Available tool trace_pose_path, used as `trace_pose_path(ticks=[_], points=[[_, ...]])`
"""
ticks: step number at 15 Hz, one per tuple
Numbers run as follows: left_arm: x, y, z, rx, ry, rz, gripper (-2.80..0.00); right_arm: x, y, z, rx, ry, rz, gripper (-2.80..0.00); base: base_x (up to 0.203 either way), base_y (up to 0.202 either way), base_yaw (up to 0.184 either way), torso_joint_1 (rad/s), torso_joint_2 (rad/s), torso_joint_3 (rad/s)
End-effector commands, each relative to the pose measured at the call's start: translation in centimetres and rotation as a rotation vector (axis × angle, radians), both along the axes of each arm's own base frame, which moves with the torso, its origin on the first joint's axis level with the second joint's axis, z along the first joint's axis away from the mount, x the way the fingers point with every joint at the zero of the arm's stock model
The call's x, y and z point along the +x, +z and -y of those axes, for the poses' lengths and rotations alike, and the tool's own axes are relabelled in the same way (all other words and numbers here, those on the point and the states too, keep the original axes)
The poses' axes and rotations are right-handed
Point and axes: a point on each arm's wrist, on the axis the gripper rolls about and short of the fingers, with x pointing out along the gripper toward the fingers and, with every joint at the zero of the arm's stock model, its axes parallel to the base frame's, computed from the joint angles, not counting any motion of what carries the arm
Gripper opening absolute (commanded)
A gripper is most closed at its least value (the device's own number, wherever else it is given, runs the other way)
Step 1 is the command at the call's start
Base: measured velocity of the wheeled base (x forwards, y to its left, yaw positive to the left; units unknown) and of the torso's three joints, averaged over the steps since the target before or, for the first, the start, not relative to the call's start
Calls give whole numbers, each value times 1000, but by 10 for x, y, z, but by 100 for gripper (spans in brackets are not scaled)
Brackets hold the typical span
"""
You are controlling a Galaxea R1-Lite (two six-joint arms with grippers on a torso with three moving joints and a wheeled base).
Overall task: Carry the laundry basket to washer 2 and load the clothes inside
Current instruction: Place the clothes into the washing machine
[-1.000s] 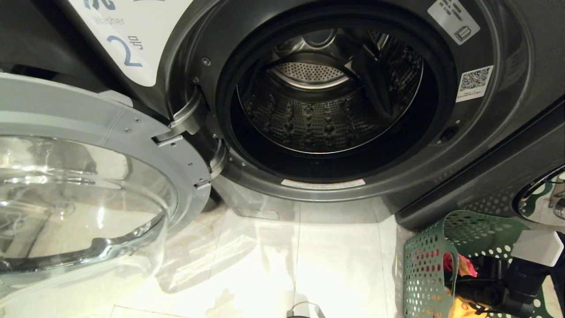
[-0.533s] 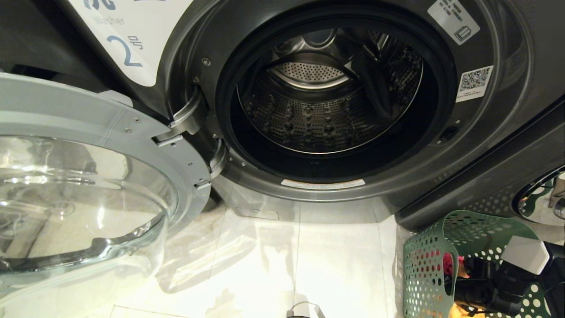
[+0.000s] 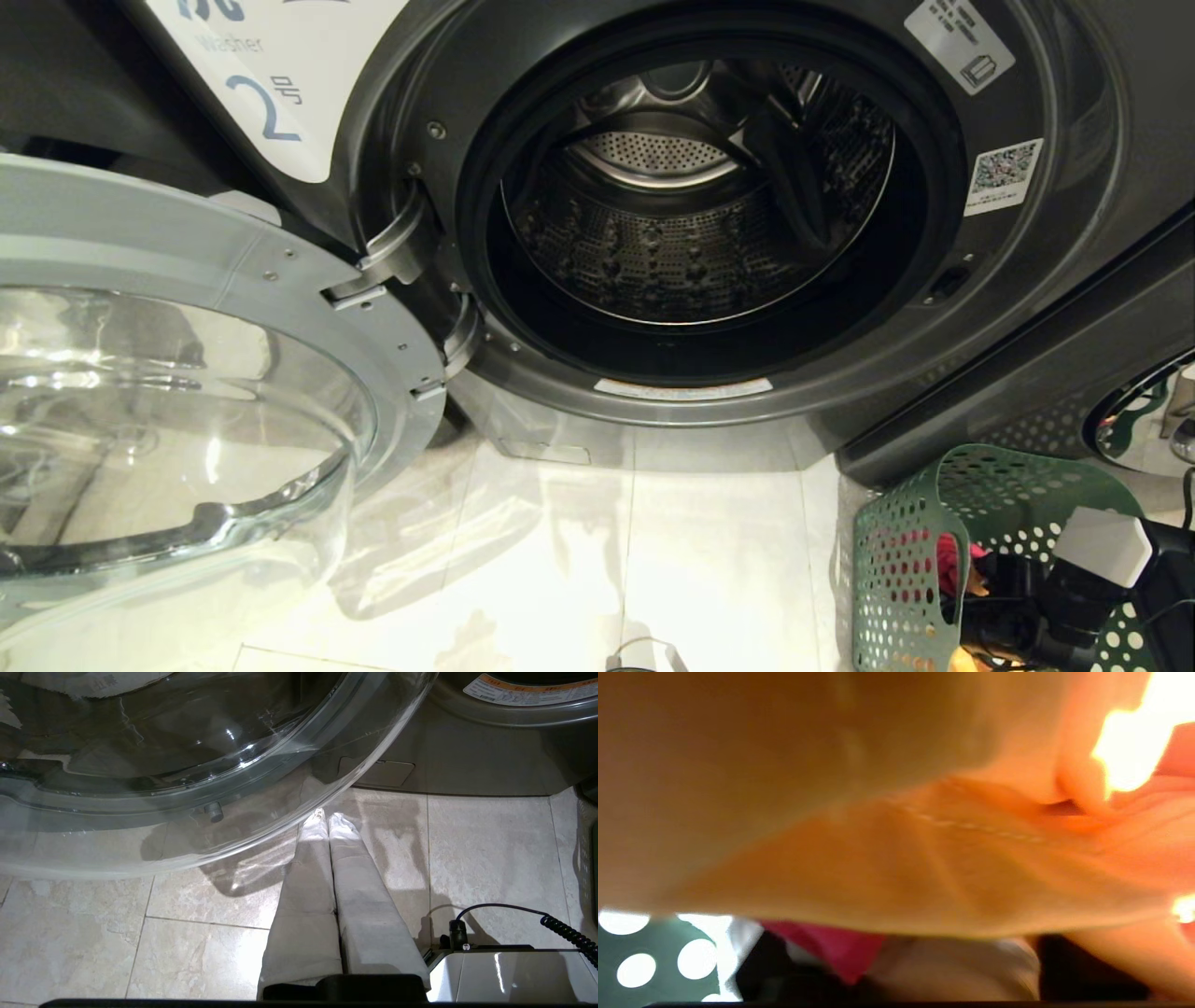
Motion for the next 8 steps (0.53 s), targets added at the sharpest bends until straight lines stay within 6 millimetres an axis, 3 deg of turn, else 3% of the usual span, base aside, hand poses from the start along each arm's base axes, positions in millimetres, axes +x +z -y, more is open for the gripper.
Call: trace_pose_path(ticks=[1,4,8], points=[[0,0,0,0,0,-1,-280,1,1,0,-5,-1,4,-280,0,0,0,0,0,0],[0,0,0,0,0,1,-280,1,16,1,2,-6,-28,-280,0,0,0,0,0,0],[0,0,0,0,0,0,-280,-5,71,-1,34,-17,-134,-280,0,0,0,0,0,0]])
